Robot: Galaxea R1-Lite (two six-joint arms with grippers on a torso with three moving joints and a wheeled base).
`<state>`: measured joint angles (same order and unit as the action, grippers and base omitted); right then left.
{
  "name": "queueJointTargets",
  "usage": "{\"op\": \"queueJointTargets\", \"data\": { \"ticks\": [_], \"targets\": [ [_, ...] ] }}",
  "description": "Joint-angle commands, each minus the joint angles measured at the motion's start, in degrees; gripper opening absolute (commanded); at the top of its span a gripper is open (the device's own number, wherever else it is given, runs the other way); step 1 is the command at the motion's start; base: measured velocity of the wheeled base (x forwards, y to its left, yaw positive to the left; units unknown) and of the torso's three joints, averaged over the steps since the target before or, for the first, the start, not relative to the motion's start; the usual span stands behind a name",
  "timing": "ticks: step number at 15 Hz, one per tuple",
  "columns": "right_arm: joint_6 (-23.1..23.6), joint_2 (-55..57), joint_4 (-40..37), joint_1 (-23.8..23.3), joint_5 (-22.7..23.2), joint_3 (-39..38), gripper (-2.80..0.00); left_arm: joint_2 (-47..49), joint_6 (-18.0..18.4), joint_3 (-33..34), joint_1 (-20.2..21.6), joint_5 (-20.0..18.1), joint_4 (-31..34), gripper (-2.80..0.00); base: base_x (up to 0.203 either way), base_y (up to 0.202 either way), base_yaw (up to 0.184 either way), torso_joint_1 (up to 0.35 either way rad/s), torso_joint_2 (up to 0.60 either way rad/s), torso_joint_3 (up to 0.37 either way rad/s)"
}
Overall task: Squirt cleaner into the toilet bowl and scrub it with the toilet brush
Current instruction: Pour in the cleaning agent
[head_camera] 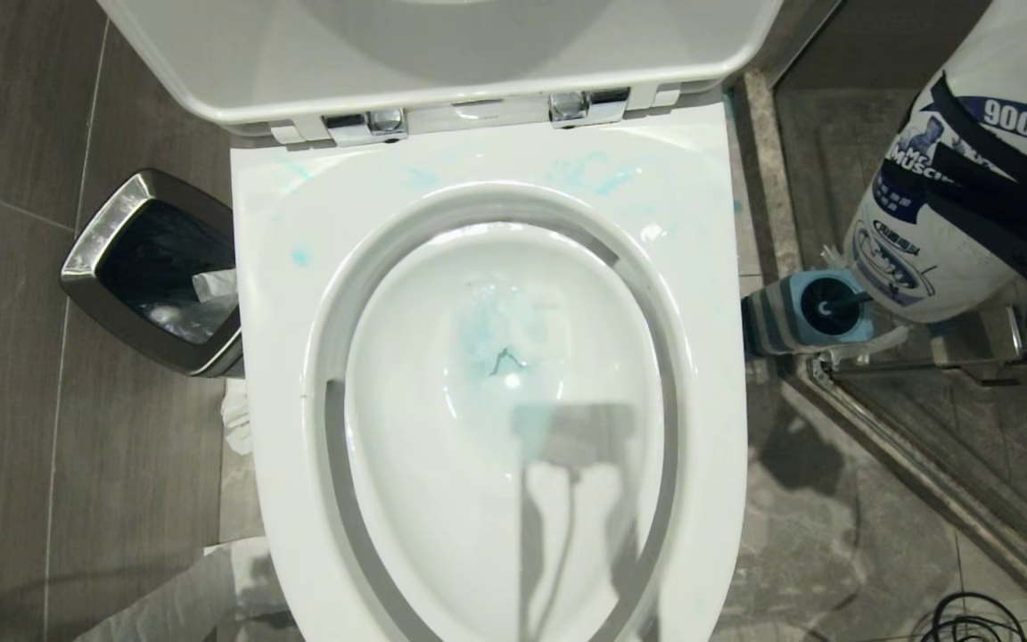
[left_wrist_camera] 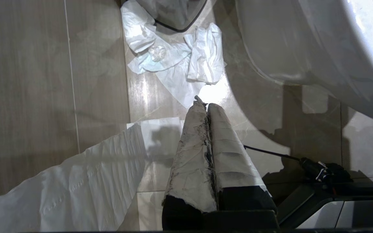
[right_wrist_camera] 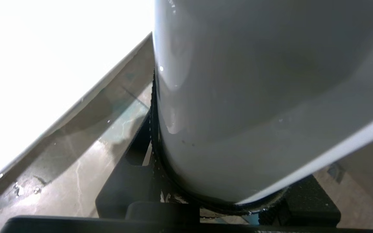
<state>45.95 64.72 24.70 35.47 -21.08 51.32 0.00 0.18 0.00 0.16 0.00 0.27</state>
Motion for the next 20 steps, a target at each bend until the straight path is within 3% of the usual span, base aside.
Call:
{"op": "queueJointTargets", "data": {
  "ticks": [1, 11, 18, 20],
  "targets": [
    [0.3, 2.7, 0.3, 0.0, -0.1, 1.2, -2.80, 0.1, 0.1, 0.0, 0.0, 0.0, 0.0, -2.80, 0.000, 0.000, 0.000, -0.002, 0.00, 0.160],
    [0.8, 4.0, 0.4, 0.1, -0.5, 1.6, -2.80, 0.1, 0.2, -0.1, 0.0, 0.0, 0.0, -2.80, 0.000, 0.000, 0.000, 0.002, 0.00, 0.190],
    [1.2, 3.5, 0.4, 0.1, -1.2, 1.1, -2.80, 0.1, 0.1, 0.0, 0.0, 0.0, 0.0, -2.80, 0.000, 0.000, 0.000, 0.000, 0.00, 0.024],
    [1.2, 3.4, 0.4, 0.1, -1.2, 0.9, -2.80, 0.1, 1.8, 0.0, 0.0, -0.3, 0.0, -2.80, 0.000, 0.000, 0.000, 0.000, 0.00, 0.000]
  ]
}}
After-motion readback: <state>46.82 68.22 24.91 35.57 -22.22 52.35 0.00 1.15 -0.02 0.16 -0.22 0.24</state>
